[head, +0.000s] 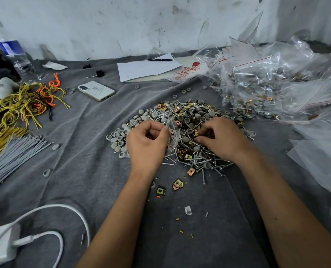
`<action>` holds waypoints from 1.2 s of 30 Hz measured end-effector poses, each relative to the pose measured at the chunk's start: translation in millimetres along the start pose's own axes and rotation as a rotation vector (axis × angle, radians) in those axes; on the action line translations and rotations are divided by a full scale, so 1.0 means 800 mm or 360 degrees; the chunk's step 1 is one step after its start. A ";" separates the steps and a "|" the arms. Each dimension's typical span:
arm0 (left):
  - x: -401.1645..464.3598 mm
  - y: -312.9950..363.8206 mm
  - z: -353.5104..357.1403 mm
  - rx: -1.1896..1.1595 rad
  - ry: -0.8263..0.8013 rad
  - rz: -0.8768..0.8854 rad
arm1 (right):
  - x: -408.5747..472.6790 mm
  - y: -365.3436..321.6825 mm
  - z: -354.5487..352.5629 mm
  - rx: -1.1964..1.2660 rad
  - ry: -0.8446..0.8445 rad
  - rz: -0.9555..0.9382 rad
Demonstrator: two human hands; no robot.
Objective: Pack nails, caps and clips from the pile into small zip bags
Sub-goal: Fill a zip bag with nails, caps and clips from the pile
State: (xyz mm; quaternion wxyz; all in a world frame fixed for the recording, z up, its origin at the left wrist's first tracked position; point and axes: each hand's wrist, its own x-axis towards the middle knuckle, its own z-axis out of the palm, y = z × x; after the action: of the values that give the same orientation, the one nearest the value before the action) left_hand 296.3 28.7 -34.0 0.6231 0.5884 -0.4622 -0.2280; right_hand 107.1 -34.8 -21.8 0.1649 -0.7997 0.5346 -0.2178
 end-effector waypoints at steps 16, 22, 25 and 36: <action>0.003 -0.005 0.001 -0.0006 -0.0001 -0.0013 | -0.002 -0.007 -0.006 0.0554 0.0290 -0.0013; 0.004 -0.007 0.001 -0.0015 -0.0019 -0.0024 | -0.005 -0.016 -0.002 0.0514 0.0129 -0.0110; 0.004 -0.008 0.001 -0.0004 -0.0025 -0.0018 | -0.007 -0.023 -0.003 0.0575 0.0185 -0.0199; 0.001 -0.001 0.003 0.0069 -0.0080 0.0095 | -0.017 -0.048 0.012 0.0452 0.0345 -0.0647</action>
State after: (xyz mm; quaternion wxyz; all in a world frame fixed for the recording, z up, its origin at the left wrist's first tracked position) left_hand 294.5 26.6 -34.5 0.6050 0.5818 -0.4998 -0.2139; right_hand 137.7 -7.9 -13.2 0.1700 -0.8315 0.3417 -0.4036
